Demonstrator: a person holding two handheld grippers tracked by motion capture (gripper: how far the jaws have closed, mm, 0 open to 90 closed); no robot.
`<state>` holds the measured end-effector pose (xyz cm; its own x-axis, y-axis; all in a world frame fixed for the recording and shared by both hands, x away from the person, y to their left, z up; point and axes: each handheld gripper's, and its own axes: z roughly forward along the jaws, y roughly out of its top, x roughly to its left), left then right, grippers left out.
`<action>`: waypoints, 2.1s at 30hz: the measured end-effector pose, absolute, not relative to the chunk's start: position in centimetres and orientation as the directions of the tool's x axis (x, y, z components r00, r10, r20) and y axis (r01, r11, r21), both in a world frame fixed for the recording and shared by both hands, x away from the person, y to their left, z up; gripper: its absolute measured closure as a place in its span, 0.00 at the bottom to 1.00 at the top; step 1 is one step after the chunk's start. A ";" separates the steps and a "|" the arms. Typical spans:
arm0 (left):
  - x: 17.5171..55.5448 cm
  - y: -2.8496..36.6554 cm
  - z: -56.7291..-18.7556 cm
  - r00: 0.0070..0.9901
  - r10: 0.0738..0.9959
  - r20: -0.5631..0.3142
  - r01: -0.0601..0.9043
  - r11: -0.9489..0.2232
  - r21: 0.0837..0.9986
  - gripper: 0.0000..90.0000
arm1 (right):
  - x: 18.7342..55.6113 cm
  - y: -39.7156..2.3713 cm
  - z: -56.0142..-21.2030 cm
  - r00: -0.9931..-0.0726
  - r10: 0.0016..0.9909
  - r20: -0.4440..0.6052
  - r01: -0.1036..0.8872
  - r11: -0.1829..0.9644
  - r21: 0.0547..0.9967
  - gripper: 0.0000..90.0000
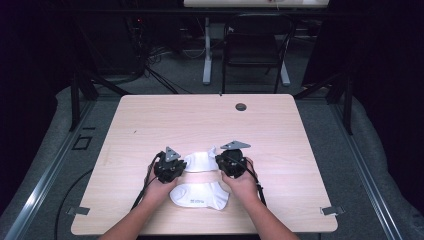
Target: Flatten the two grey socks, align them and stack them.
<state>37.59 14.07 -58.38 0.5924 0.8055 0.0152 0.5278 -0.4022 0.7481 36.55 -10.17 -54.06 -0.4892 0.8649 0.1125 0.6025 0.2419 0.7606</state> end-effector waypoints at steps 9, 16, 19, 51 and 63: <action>37.6 14.4 -58.3 0.584 0.812 0.020 0.534 -0.402 0.743 0.88 | 36.5 -11.8 -55.4 -0.447 0.886 0.120 0.638 0.222 0.737 0.97; 37.6 14.7 -58.3 0.584 0.811 0.018 0.536 -0.403 0.742 0.88 | 36.6 -12.5 -56.8 -0.430 0.894 0.126 0.678 0.228 0.699 0.96; 37.6 14.8 -58.3 0.581 0.814 0.004 0.542 -0.391 0.744 0.87 | 36.6 -12.7 -56.9 -0.426 0.894 0.139 0.684 0.217 0.696 0.90; 37.6 15.4 -58.4 0.577 0.817 -0.019 0.553 -0.373 0.745 0.85 | 39.2 -11.9 -57.7 -0.402 0.908 0.121 0.688 0.213 0.694 0.97; 37.6 15.6 -58.2 0.571 0.819 -0.051 0.569 -0.351 0.743 0.79 | 39.2 -12.0 -57.6 -0.406 0.903 0.143 0.698 0.205 0.686 0.92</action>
